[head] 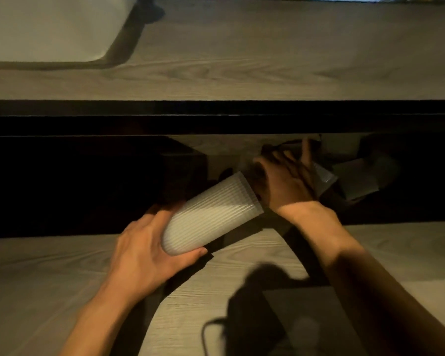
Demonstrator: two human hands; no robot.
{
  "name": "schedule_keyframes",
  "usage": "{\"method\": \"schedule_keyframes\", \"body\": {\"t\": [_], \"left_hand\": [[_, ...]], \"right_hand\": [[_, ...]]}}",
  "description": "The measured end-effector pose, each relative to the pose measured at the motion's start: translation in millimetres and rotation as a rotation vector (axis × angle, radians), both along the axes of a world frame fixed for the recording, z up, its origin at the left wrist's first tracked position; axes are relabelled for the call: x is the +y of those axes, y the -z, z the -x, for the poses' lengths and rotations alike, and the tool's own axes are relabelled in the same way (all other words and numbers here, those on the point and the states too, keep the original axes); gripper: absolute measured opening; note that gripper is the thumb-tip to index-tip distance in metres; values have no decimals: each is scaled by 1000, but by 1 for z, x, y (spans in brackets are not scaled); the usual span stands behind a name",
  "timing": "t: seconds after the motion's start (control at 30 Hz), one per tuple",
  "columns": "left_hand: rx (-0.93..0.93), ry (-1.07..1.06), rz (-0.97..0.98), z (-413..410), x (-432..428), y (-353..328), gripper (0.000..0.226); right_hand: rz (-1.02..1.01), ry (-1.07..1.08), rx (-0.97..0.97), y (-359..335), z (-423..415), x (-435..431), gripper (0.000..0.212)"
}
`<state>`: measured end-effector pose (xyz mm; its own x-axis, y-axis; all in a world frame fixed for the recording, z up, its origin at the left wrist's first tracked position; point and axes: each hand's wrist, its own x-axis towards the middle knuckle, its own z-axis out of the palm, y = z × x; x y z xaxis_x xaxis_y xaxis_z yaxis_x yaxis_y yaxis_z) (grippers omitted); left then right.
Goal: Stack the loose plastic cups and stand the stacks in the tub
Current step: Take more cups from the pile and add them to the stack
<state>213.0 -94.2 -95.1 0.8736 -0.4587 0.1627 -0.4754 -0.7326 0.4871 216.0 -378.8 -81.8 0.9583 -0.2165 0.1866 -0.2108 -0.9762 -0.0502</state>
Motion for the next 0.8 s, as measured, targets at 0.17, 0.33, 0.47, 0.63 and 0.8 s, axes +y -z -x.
{"method": "schedule_keyframes", "body": {"t": [0.17, 0.33, 0.47, 0.63, 0.8], "left_hand": [[62, -90, -48, 2, -6, 4, 84], [114, -180, 0, 7, -13, 5, 74], [114, -168, 56, 11, -12, 8, 83], [106, -131, 91, 19, -12, 9, 81], [87, -140, 82, 22, -19, 9, 87]], "right_hand": [[-750, 7, -210, -22, 28, -5, 49], [-563, -90, -95, -25, 50, 0, 36], [-767, -123, 68, -31, 58, 0, 27], [-762, -126, 136, -35, 68, -2, 20], [-705, -55, 84, -36, 66, 0, 15]]}}
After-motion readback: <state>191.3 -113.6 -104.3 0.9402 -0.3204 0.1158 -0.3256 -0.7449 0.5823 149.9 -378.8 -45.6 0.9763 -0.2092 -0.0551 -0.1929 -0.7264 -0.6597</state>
